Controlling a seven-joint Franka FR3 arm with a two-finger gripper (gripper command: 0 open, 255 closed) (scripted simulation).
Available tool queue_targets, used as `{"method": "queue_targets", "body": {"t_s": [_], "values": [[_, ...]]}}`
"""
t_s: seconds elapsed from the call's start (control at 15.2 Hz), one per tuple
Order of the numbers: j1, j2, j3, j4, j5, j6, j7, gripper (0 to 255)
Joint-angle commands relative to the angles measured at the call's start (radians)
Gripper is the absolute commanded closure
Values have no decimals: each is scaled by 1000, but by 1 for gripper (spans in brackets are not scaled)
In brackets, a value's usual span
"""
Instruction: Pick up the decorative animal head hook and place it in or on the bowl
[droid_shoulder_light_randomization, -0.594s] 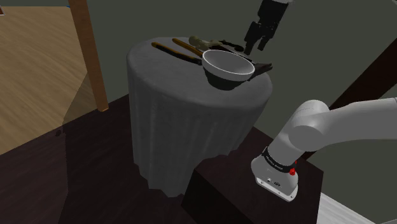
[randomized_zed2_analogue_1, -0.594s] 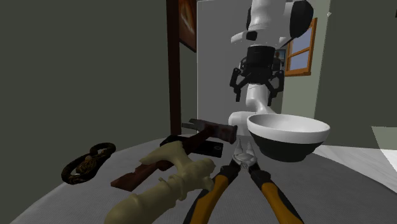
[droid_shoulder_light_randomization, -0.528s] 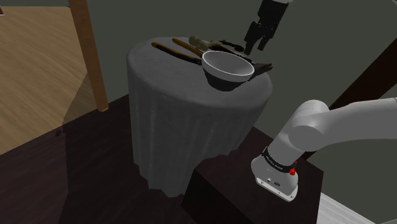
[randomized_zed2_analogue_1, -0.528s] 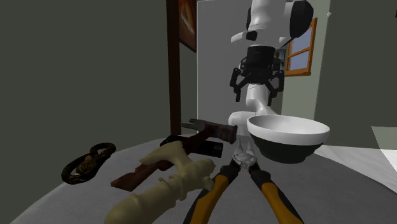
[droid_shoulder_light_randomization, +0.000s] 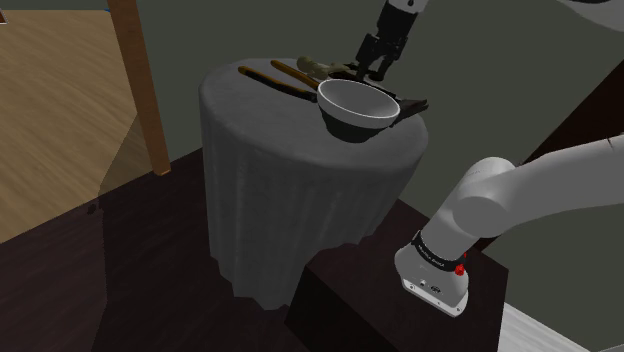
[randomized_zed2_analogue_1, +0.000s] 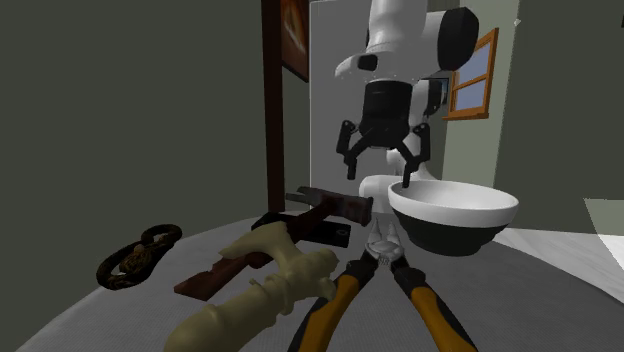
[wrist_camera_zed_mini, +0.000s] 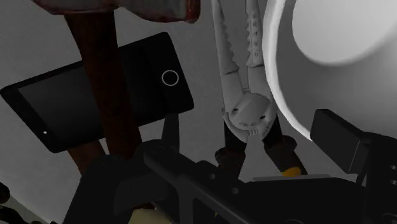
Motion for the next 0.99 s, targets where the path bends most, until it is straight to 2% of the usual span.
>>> {"method": "queue_targets", "body": {"t_s": [0.0,0.46,0.92], "values": [[-4,47,-20,8,1,71,-12,0],[-6,247,-85,94,32,282,-60,0],[1,466,-147,245,113,440,-132,0]]}}
